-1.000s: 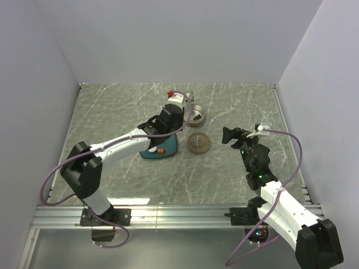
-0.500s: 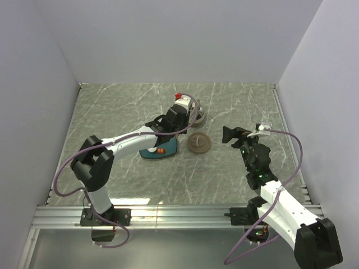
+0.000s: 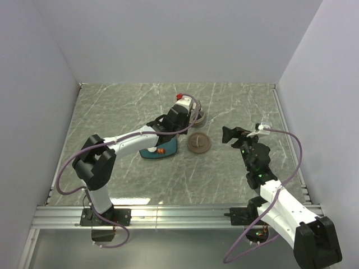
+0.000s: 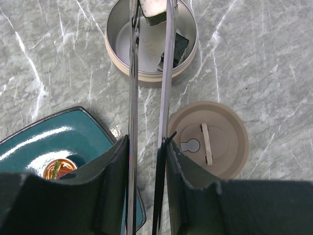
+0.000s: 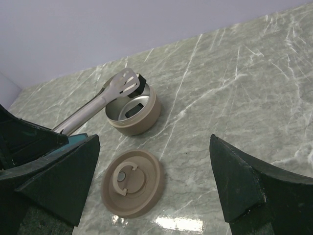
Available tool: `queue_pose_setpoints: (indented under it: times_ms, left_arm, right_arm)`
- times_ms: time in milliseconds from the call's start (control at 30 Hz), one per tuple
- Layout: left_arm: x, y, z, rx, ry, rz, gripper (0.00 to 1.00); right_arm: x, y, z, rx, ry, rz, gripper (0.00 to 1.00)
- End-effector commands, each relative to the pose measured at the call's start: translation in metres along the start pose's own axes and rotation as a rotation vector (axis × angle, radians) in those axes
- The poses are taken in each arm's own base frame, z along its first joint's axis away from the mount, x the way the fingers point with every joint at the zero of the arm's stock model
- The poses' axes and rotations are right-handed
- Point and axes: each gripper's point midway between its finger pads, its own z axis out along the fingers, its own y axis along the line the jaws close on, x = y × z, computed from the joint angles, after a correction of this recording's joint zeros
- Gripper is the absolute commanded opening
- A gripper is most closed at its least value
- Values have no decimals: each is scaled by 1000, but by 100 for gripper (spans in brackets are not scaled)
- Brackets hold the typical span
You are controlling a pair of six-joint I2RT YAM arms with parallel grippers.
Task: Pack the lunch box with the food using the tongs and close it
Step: Place the food into the lunch box
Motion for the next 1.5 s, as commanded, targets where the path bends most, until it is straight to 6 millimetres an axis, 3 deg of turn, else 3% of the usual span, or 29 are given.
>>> queue_pose_setpoints:
  times_ms: [0, 133, 400, 767, 1033, 1467]
  left_arm:
    - [-23, -5, -7, 16, -56, -24, 23]
    - [-16, -6, -4, 9, -39, -23, 23]
    - [-18, 0, -19, 5, -69, -40, 23]
    - [-12, -6, -6, 16, -50, -25, 24]
    - [-18, -10, -12, 21, -75, -20, 42]
    - [-26, -13, -20, 5, -101, -9, 51]
  right_arm:
    - [-7, 3, 2, -15, -31, 11, 100]
    - [-8, 2, 1, -13, -35, 11, 100]
    - [-6, 3, 3, -19, -23, 13, 100]
    - [-6, 4, 2, -24, -19, 12, 100]
    - [-5, 4, 3, -26, -15, 10, 100]
    - [-4, 4, 4, -27, -8, 10, 100]
